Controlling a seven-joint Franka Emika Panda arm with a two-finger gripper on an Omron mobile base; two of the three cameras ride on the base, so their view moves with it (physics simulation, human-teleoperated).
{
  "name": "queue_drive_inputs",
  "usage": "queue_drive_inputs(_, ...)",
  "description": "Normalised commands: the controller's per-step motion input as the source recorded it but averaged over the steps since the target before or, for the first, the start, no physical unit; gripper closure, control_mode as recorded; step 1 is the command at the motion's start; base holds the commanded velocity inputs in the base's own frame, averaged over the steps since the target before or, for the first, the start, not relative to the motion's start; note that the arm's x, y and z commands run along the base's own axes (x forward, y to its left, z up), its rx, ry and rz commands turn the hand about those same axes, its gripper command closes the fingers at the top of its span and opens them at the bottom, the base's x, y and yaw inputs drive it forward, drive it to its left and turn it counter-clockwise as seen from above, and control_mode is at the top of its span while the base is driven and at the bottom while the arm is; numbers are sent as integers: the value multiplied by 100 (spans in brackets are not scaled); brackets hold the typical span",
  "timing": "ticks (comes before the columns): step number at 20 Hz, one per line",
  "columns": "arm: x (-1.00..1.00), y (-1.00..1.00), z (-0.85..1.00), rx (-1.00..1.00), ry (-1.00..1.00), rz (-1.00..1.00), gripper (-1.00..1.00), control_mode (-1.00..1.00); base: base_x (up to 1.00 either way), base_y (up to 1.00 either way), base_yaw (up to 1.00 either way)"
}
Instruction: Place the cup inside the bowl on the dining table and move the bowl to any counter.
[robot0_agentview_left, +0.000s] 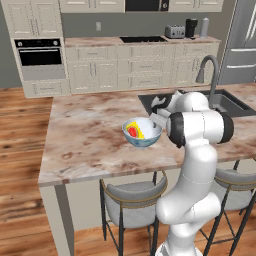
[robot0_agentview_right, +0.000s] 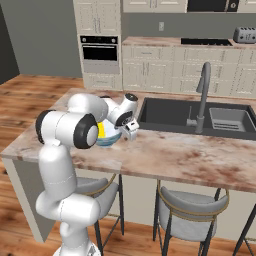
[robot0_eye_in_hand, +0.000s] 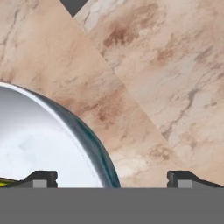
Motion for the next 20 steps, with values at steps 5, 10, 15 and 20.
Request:
queue_drive_inputs(5, 5, 0, -26, 0, 0, 0, -100, -100, 0, 0, 0)
queue_drive_inputs(10, 2, 0, -14, 0, 1, 0, -100, -100, 0, 0, 0)
queue_drive_inputs(15, 0, 0, 0, 0, 0, 0, -100, -100, 0, 0, 0)
queue_drive_inputs(20, 0, 0, 0, 0, 0, 0, 100, -100, 0, 0, 0)
